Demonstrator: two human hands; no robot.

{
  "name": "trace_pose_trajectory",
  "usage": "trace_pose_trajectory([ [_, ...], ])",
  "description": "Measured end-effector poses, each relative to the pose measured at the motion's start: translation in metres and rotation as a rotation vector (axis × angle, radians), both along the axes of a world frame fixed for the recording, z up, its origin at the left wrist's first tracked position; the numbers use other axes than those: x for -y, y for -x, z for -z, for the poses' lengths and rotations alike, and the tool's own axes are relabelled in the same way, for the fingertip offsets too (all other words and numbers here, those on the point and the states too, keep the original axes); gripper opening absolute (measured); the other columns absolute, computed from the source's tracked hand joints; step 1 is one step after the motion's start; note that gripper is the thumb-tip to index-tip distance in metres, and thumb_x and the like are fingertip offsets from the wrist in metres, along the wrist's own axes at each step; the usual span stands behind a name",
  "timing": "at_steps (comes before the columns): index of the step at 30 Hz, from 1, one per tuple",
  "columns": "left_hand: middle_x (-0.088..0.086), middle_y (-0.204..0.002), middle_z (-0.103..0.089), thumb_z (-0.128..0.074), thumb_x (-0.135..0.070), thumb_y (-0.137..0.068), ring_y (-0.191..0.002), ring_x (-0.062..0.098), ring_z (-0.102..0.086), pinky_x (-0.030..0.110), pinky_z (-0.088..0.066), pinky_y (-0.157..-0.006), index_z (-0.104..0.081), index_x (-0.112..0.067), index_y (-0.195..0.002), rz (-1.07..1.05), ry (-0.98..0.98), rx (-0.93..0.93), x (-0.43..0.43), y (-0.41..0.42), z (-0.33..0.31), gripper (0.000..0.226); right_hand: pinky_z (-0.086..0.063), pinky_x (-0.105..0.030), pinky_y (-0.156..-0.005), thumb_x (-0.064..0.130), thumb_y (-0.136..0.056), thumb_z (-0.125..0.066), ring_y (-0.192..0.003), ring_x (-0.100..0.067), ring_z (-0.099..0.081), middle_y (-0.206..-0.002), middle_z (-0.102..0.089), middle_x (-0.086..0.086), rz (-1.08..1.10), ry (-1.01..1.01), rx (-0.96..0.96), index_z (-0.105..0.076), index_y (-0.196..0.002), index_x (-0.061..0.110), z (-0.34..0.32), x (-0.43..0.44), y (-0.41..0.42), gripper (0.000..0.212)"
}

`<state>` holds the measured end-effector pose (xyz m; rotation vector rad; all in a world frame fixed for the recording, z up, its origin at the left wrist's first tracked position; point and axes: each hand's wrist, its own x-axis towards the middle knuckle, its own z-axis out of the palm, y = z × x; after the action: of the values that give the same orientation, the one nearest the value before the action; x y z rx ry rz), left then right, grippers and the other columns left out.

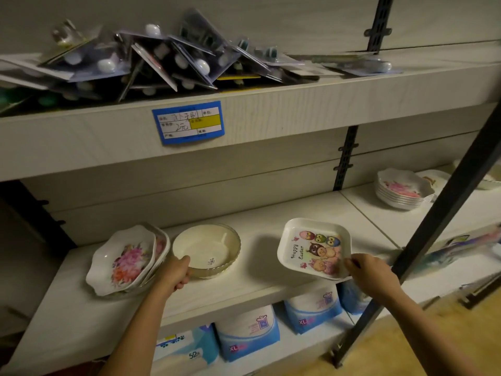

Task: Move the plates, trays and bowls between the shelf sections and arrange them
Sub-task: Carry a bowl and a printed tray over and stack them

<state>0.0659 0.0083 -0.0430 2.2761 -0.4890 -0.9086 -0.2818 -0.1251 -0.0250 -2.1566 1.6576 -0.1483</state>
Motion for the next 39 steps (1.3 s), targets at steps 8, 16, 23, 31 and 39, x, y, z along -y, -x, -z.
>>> trace_pose_trajectory([
  [8,-0.004,-0.024,-0.034,-0.037,-0.014,-0.091,-0.035,0.015,-0.026,0.021,-0.02,-0.041,-0.046,-0.007,-0.054,0.053,0.117,0.051,-0.005,0.015,-0.029,0.039,-0.047,-0.022,-0.06,0.031,-0.097,-0.04,-0.067,-0.012,-0.059,-0.076,-0.061,0.001,0.035,0.012,0.054,-0.058,-0.081,0.02,-0.004,-0.006,0.011,0.027],
  [16,0.0,-0.029,-0.041,-0.039,-0.012,-0.092,-0.039,0.018,-0.036,0.026,-0.029,-0.048,-0.051,-0.003,-0.059,0.275,0.192,0.061,0.01,0.088,-0.063,0.036,-0.055,-0.028,-0.07,0.031,-0.096,-0.043,-0.071,-0.013,-0.063,-0.08,-0.066,-0.001,0.104,0.007,0.125,-0.064,-0.09,0.017,-0.02,-0.013,0.084,0.027],
  [23,0.002,-0.031,-0.04,-0.038,-0.012,-0.093,-0.028,0.01,-0.032,0.026,-0.027,-0.046,-0.048,-0.005,-0.058,0.429,0.204,0.007,0.033,0.178,-0.068,0.037,-0.034,-0.019,-0.048,0.031,-0.096,-0.041,-0.055,-0.004,-0.049,-0.061,-0.051,0.011,0.147,0.036,0.051,-0.053,-0.067,0.026,-0.032,-0.012,0.191,0.032],
  [31,0.006,-0.033,-0.042,-0.037,-0.011,-0.094,-0.027,0.011,-0.033,0.025,-0.03,-0.045,-0.049,-0.002,-0.058,0.52,0.193,-0.051,0.06,0.305,-0.064,0.039,-0.039,-0.036,-0.056,0.029,-0.094,-0.043,-0.068,-0.025,-0.058,-0.064,-0.059,-0.002,0.245,0.075,0.029,-0.063,-0.079,0.006,-0.028,0.019,0.331,0.034],
  [39,0.002,-0.03,-0.041,-0.037,-0.011,-0.093,-0.027,0.01,-0.032,0.019,-0.028,-0.036,-0.049,-0.003,-0.059,0.547,0.212,-0.068,0.103,0.424,-0.057,0.037,-0.035,-0.034,-0.053,0.026,-0.094,-0.044,-0.06,-0.022,-0.052,-0.067,-0.061,-0.008,0.288,0.108,0.029,-0.063,-0.078,0.004,-0.026,0.053,0.45,0.034],
])
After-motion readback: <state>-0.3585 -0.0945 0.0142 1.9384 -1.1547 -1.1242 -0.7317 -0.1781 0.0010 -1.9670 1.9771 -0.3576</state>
